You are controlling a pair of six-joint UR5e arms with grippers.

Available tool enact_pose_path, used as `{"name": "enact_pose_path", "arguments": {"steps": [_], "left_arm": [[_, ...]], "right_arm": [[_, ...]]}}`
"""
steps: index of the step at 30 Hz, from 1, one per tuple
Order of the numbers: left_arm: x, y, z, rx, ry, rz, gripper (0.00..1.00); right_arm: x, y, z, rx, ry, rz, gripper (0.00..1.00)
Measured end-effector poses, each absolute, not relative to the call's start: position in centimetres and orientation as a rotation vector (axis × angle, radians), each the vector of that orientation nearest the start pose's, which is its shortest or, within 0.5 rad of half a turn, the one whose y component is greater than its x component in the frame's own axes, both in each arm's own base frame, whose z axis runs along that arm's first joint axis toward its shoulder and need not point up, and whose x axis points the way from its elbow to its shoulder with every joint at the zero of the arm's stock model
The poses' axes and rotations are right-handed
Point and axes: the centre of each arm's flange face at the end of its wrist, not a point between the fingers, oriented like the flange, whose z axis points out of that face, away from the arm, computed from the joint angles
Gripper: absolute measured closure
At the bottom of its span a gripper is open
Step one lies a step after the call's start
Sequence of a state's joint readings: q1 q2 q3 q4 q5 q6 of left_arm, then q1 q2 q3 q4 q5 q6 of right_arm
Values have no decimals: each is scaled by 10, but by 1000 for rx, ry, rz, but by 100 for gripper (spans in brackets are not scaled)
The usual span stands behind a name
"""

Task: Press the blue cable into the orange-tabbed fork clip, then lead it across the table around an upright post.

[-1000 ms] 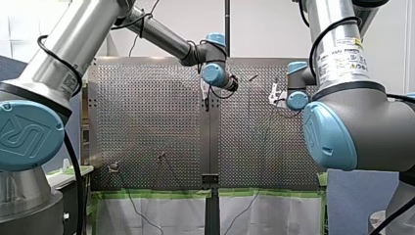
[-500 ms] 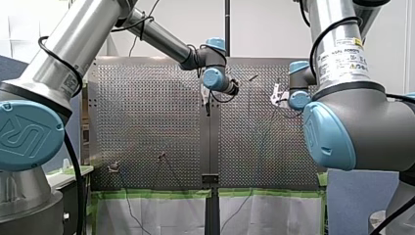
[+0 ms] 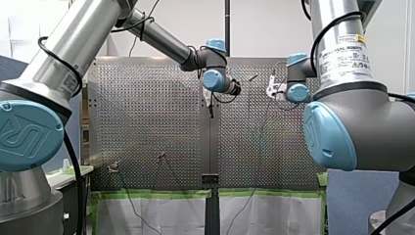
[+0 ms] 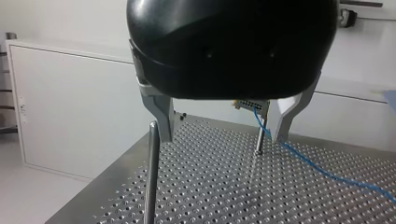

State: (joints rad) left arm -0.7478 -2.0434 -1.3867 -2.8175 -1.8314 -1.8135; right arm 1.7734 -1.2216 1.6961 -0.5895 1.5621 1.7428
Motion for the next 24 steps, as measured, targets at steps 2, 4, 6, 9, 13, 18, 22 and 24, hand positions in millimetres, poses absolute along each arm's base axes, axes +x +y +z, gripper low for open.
{"name": "enact_pose_path", "arguments": {"steps": [2, 4, 6, 9, 13, 18, 22, 24], "left_arm": [[416, -537, 328, 185, 1562, -602, 0], [415, -543, 319, 195, 1576, -620, 0], [414, -548, 311, 209, 1587, -634, 0], [412, -556, 294, 230, 1602, -649, 0], [410, -564, 273, 239, 1621, -647, 0], [405, -570, 268, 225, 1624, -661, 0], [401, -577, 271, 192, 1611, -704, 0], [400, -580, 273, 181, 1604, -723, 0]], "right_arm": [[255, -564, 294, 1208, -1157, 1553, 100], [258, -562, 294, 1212, -1157, 1554, 100], [260, -560, 294, 1211, -1156, 1553, 100], [263, -558, 300, 1202, -1149, 1561, 100], [267, -553, 310, 1191, -1135, 1577, 100], [271, -549, 316, 1188, -1127, 1588, 100], [272, -548, 318, 1188, -1125, 1592, 100], [273, -547, 319, 1188, -1126, 1593, 100]]}}
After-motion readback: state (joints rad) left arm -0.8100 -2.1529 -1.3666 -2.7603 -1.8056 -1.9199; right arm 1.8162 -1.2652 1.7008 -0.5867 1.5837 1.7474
